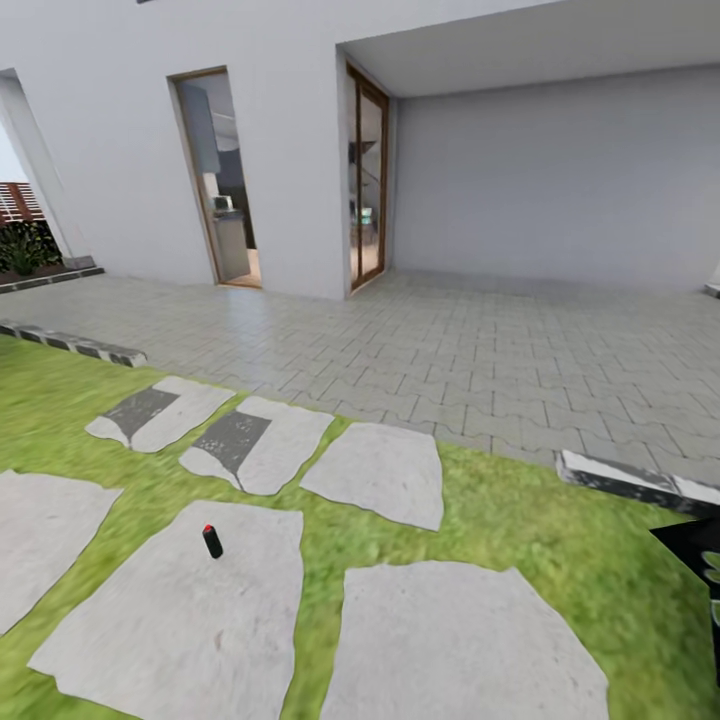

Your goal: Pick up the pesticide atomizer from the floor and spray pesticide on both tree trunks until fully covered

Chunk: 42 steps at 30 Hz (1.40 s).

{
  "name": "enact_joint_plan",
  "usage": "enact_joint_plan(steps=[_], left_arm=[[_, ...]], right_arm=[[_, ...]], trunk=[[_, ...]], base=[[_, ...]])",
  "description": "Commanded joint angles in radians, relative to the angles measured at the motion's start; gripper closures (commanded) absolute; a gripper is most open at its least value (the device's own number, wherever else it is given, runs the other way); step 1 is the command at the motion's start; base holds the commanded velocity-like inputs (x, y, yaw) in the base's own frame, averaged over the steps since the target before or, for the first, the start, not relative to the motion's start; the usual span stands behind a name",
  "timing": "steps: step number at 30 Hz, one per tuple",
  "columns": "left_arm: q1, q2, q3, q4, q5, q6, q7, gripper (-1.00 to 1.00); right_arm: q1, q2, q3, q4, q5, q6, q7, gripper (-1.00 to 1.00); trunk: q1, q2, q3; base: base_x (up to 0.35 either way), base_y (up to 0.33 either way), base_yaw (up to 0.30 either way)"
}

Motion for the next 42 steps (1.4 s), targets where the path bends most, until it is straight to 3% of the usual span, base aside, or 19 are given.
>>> enact_joint_plan(steps=[1,42], left_arm=[[-0.001,0.0,-0.001,0.001,0.001,-0.003,0.002,-1.0],[-0.001,0.0,-0.001,0.001,0.001,-0.003,0.002,-1.0]], right_arm=[[-0.001,0.0,0.001,0.001,0.001,-0.003,0.0,-1.0],[-0.001,0.0,0.001,0.001,0.0,-0.003,-0.001,-1.0]], trunk=[[0.0,0.0,-0.001],[0.0,0.0,-0.001]], base=[[0.34,-0.113,0.0],[0.34,-0.059,0.0]])
